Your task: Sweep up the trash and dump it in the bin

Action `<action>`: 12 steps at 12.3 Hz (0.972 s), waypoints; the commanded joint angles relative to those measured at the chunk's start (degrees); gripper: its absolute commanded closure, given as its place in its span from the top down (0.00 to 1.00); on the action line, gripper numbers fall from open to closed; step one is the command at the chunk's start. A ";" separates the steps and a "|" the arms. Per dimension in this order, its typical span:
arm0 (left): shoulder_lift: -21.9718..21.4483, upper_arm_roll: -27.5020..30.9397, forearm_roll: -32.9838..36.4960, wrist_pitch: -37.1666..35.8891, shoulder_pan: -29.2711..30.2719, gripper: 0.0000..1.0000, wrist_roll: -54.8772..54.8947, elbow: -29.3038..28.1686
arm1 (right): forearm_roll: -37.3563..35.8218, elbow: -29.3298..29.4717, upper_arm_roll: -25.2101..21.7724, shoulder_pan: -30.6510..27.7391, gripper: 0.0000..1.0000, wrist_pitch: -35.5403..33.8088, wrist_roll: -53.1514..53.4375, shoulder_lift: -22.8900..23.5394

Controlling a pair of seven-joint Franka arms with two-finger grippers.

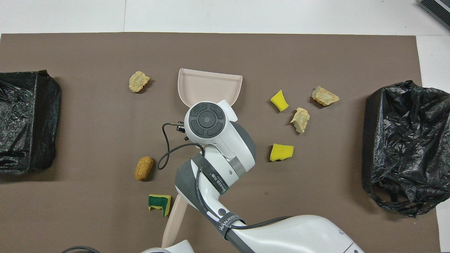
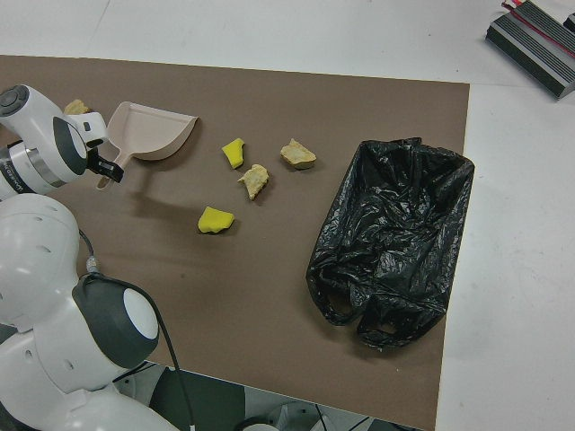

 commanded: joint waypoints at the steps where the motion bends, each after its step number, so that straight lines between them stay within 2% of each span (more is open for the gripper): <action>1: -2.04 -0.35 0.84 0.95 4.78 0.00 3.37 -1.24 | 1.03 -0.80 0.25 -0.52 0.60 1.42 -1.88 0.02; 2: -2.04 -0.17 0.84 1.48 6.10 0.00 5.11 -1.06 | 1.03 -1.06 0.16 -0.78 0.58 1.51 -2.14 0.10; 3: -2.04 -0.17 0.84 1.48 8.55 0.00 7.57 -0.88 | 1.12 -1.15 0.16 -0.78 0.51 1.51 -2.67 0.10; 5: -1.95 -0.09 0.84 2.44 11.64 0.00 10.21 -0.79 | 1.47 -1.15 0.25 -0.70 0.45 1.51 -2.67 0.10; 8: -1.34 -0.17 2.07 2.80 22.17 0.00 20.57 1.75 | 1.82 -1.15 0.16 -0.70 0.38 1.43 -2.32 0.10; 10: 0.06 -0.17 2.16 3.06 26.92 0.00 24.79 3.24 | 1.91 -1.06 0.16 -0.70 0.30 1.51 -2.15 0.10; 12: 1.11 -0.17 2.51 6.73 30.53 0.00 28.58 4.30 | 1.91 -1.06 0.16 -0.70 0.23 1.51 -2.06 0.10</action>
